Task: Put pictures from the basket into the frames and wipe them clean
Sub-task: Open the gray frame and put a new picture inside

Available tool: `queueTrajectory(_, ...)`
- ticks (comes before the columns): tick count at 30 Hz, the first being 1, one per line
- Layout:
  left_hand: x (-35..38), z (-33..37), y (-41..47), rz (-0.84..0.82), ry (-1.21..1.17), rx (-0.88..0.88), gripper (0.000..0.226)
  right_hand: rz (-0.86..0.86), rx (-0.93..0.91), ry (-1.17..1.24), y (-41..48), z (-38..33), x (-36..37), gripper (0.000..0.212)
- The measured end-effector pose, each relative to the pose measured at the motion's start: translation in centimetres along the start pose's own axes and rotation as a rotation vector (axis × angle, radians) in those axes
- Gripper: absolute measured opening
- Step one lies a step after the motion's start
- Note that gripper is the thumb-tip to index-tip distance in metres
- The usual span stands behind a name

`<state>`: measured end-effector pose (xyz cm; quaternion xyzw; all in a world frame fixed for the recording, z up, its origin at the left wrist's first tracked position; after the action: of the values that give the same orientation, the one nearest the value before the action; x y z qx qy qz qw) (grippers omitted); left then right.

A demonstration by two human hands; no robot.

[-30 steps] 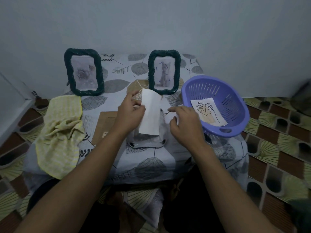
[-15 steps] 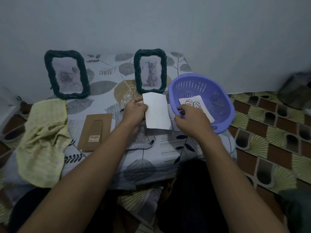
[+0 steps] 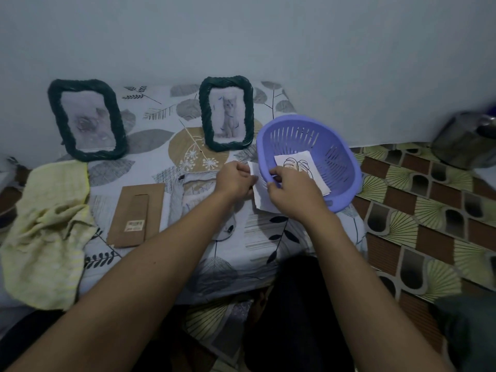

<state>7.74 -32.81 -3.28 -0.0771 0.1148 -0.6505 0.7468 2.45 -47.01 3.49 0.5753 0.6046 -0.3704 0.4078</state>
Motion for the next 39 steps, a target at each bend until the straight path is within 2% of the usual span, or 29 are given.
queueTrajectory(7, -0.4, 0.4, 0.0, 0.015, 0.083, 0.031, 0.017, -0.061, -0.010, -0.016, 0.4, 0.0, 0.3, 0.032)
queueTrajectory(12, -1.9, 2.0, 0.3, 0.045, 0.341, 0.176, 0.018, -0.084, 0.014, 0.076, 0.7, 0.0, -0.3, 0.033)
queueTrajectory(18, -0.8, 2.5, -0.4, -0.066, 0.008, 0.098, 0.022, -0.149, 0.109, 0.090, 2.8, 2.2, -0.4, 0.040)
queueTrajectory(21, -0.1, 2.4, -0.9, -0.132, -0.083, 0.047, 0.027, -0.239, 0.186, 0.027, 3.7, 3.6, 0.0, 0.031)
queueTrajectory(24, 0.2, 2.3, -1.2, -0.143, -0.099, 0.047, 0.026, -0.305, 0.211, -0.086, 4.3, 4.2, 0.5, 0.026)
queueTrajectory(30, 0.7, 2.1, -1.9, -0.145, -0.116, 0.076, 0.011, -0.327, 0.234, -0.331, 5.1, 5.0, 1.6, 0.016)
queueTrajectory(35, 0.5, 1.9, -1.9, -0.149, -0.122, 0.058, 0.018, -0.338, 0.249, -0.358, 5.0, 5.3, 1.9, 0.028)
queueTrajectory(39, 0.5, 2.0, -2.0, -0.160, -0.120, 0.066, 0.019, -0.283, 0.230, -0.334, 5.2, 5.3, 1.8, 0.019)
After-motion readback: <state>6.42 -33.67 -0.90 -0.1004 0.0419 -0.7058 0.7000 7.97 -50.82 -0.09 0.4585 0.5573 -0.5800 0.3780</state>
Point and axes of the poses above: each hand's wrist, its own y-axis towards the middle knuckle, its own x-axis out of the palm, z = x × y, the point moved 8 cm from there along y, towards the middle knuckle, and after that the axes turned 7 degrees about -y, right-handed, at the moved point
